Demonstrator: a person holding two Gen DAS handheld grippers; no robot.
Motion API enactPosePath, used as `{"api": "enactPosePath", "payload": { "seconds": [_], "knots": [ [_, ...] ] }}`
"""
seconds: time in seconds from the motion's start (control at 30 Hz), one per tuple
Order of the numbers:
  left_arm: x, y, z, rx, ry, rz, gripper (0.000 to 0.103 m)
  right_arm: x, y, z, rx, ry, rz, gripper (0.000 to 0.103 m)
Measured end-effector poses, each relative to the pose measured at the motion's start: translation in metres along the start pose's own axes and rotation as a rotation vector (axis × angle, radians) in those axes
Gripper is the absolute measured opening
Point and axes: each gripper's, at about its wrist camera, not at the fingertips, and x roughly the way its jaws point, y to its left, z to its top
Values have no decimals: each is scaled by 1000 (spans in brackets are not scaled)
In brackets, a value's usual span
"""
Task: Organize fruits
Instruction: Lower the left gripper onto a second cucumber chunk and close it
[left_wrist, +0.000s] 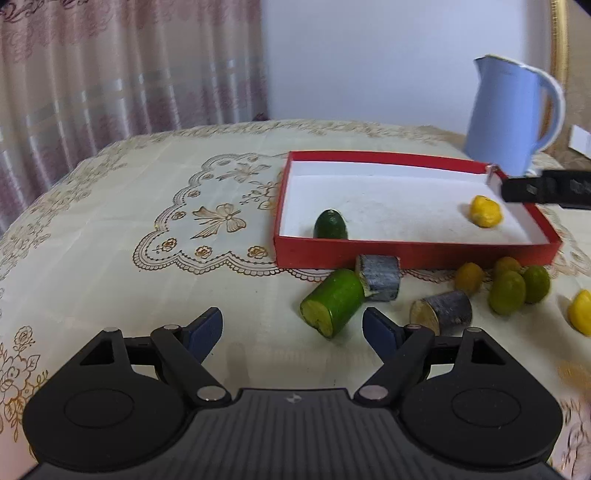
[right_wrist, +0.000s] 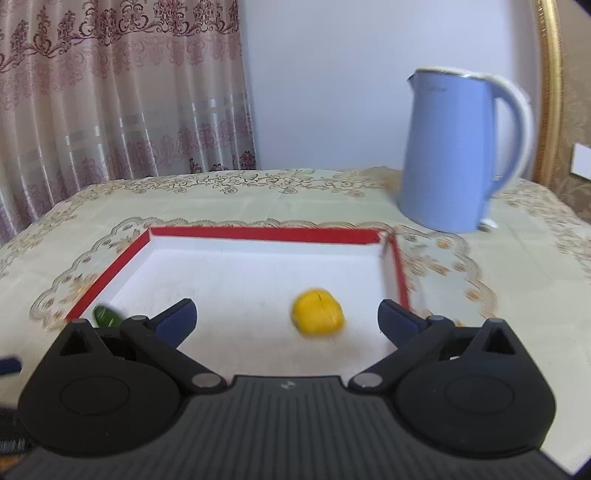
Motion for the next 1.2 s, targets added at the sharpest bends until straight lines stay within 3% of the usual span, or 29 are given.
{"api": "enactPosePath", "payload": {
  "seconds": [0.2, 0.43, 0.6, 0.7, 0.9, 1.07, 1.2],
  "knots": [
    [-10, 5, -14, 56, -50, -75, 83, -66, -10, -47, 50, -89, 17, 103],
    [-8, 3, -10, 68, -81, -137, 83, -86, -8, -80, -132, -89, -175, 103],
    [4, 0, -5, 110, -65, -125, 83, -92, -21, -87, -61, -89, -107, 103],
    [9, 4, -1, 140, -66, -129, 83, -90, -21, -89, -56, -92, -113, 103],
    [19, 6, 9, 239, -65, -184, 82, -90, -16, -91, -63, -95, -99, 103],
    [32, 1, 12, 313, -18, -255, 59, -90, -13, -91, -72, -101, -107, 103],
    [43, -3, 16, 344, 15, -298, 55, -91, -12, -91, -77, -108, -108, 103]
  ]
}}
